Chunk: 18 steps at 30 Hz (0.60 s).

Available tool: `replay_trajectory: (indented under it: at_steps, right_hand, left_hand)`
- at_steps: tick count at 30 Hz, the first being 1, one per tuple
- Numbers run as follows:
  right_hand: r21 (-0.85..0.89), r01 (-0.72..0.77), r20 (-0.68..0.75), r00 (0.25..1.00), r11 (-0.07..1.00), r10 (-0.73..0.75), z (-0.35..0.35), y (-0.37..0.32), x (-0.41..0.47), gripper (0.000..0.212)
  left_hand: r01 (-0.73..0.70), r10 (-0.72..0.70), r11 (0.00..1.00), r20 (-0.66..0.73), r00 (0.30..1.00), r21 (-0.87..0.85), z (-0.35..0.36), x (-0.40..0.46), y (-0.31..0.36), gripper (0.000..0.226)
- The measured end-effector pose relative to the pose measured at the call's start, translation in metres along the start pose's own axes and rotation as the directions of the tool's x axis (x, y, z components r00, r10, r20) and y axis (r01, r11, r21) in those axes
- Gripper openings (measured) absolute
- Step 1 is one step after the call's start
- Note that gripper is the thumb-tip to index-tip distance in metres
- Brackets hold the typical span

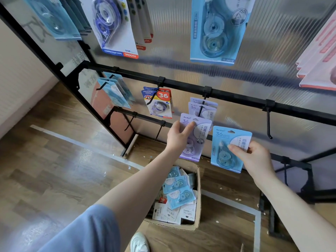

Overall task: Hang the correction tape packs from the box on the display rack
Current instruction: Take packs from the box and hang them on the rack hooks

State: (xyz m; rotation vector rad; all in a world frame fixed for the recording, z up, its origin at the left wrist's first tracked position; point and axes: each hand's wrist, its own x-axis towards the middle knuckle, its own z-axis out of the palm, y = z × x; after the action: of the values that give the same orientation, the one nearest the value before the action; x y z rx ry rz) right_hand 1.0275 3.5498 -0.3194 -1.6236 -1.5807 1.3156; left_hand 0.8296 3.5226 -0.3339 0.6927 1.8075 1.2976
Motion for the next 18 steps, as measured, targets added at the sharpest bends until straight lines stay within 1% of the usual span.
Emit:
replay_trajectory:
  at_steps: [4, 8, 13, 18]
  right_hand:
    - [0.000, -0.013, -0.003, 1.000, 1.000, 0.013, -0.003, 0.001, 0.004, 0.023]
    - [-0.003, -0.019, -0.008, 1.000, 1.000, 0.019, -0.004, 0.002, 0.006, 0.024]
    - [-0.012, -0.021, -0.014, 1.000, 1.000, 0.021, -0.005, 0.005, 0.009, 0.022]
    - [-0.019, -0.021, -0.018, 1.000, 1.000, 0.020, -0.008, 0.007, 0.014, 0.026]
  left_hand:
    - [-0.001, 0.001, 1.000, 0.025, 1.000, -0.018, 0.001, 0.002, 0.000, 0.029]
    - [-0.015, 0.015, 1.000, 0.015, 1.000, -0.018, 0.002, 0.003, -0.002, 0.029]
    - [-0.044, 0.044, 0.999, -0.032, 0.999, -0.002, 0.005, 0.000, -0.008, 0.034]
    - [-0.029, 0.026, 0.999, -0.087, 0.996, -0.030, 0.005, 0.006, -0.009, 0.040]
